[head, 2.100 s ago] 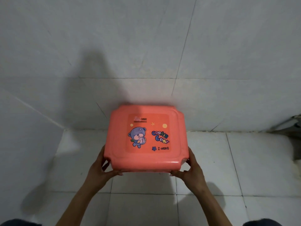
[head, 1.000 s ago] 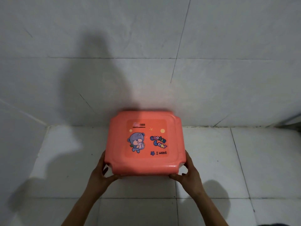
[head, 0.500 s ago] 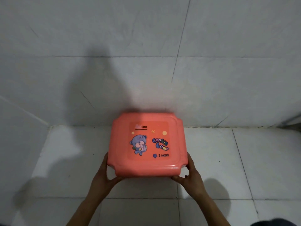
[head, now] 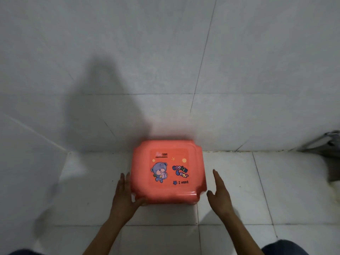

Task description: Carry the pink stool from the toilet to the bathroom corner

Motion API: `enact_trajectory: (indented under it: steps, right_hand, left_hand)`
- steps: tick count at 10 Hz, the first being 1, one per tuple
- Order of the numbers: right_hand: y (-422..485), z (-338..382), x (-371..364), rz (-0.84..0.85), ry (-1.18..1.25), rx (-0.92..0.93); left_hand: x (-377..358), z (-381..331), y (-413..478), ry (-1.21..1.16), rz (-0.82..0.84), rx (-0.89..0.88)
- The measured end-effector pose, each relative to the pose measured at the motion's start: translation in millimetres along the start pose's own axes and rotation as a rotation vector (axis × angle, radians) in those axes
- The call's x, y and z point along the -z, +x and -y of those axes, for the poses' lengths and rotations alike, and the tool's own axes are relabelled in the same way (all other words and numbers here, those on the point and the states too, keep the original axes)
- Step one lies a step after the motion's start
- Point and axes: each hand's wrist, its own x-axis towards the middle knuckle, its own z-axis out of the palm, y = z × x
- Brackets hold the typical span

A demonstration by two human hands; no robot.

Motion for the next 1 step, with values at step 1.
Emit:
enact_trajectory:
  steps: [1]
  right_hand:
    - [-8.9,31.4,18.2,-0.026,0.008,0.012]
  left_hand:
    - [20.7,-23.3,-3.9,0.044,-0.041,-0.092]
